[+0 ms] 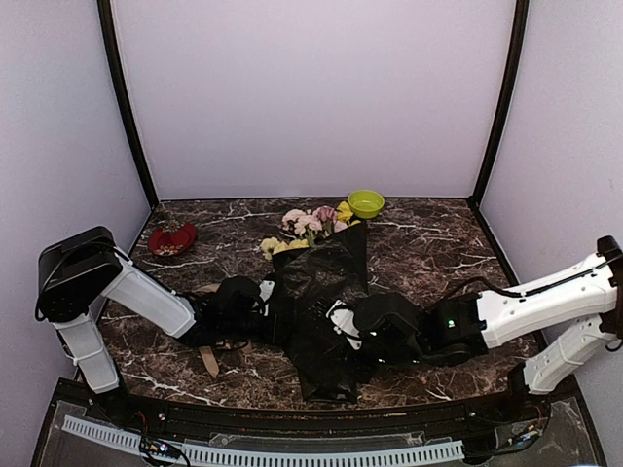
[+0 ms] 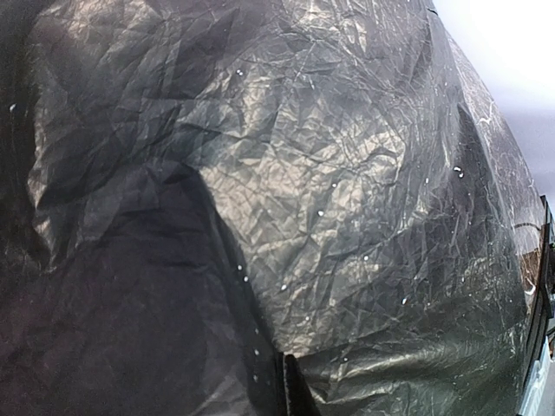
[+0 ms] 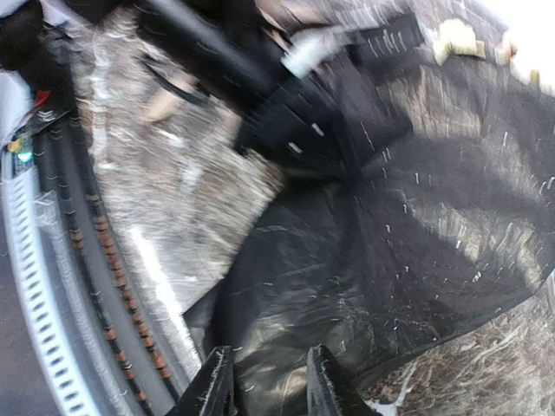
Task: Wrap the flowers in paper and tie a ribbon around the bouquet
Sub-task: Press the fold line on the folded bouquet.
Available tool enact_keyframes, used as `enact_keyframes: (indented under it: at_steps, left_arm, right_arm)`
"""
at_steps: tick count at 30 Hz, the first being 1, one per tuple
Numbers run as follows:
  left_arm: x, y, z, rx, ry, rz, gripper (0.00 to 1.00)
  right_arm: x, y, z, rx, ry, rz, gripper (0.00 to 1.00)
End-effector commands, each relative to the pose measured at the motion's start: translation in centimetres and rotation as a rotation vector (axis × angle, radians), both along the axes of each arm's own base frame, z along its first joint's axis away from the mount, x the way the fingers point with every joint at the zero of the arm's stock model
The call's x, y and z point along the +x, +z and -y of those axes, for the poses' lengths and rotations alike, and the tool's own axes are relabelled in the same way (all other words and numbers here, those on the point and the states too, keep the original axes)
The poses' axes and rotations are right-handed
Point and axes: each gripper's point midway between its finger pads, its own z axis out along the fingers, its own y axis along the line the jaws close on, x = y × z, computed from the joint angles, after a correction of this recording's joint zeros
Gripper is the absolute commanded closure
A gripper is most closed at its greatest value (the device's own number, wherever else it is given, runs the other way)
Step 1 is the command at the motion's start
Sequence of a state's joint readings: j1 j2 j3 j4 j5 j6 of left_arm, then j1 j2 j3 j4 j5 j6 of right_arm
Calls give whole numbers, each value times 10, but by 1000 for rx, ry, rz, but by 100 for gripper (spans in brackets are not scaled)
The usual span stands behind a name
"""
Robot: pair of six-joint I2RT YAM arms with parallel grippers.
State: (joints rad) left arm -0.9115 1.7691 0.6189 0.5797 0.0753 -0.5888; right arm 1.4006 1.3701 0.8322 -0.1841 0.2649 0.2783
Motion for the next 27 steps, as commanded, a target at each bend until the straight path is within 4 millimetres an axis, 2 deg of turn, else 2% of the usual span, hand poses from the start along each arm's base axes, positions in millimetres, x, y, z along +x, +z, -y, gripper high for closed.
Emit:
enact_keyframes:
  at_steps: [1,6,10,14,16,18,21,24,27]
  left_arm:
    - [-3,-8,-5,15,-3,-23,100]
    - [-2,-11,-5,24,-6,-22,100]
    - [-1,-12,-5,33,-7,-16,100]
    - [0,-13,-5,44,-8,-8,100]
    - [0,-13,-4,51,-17,-8,100]
    - [1,-13,-3,57,-24,-5,100]
    - [1,-11,-1,52,-33,3,100]
    - [2,-10,0,52,-34,8,100]
    - [1,-9,0,45,-40,9,100]
  right_arm:
    - [-2,-30,-13,-27,8,-144,77]
    - [-27,-72,-13,-133,78,-192,88]
    - [-62,-104,-13,-217,167,-237,92]
    - [-91,-119,-11,-254,223,-293,96]
    - [-108,-114,-11,-247,270,-310,97]
    - [-118,-102,-12,-216,294,-320,97]
    - [-119,-68,-11,-105,300,-325,96]
    - [-101,-42,-5,-3,234,-299,95]
    - [-68,-40,6,34,105,-308,92]
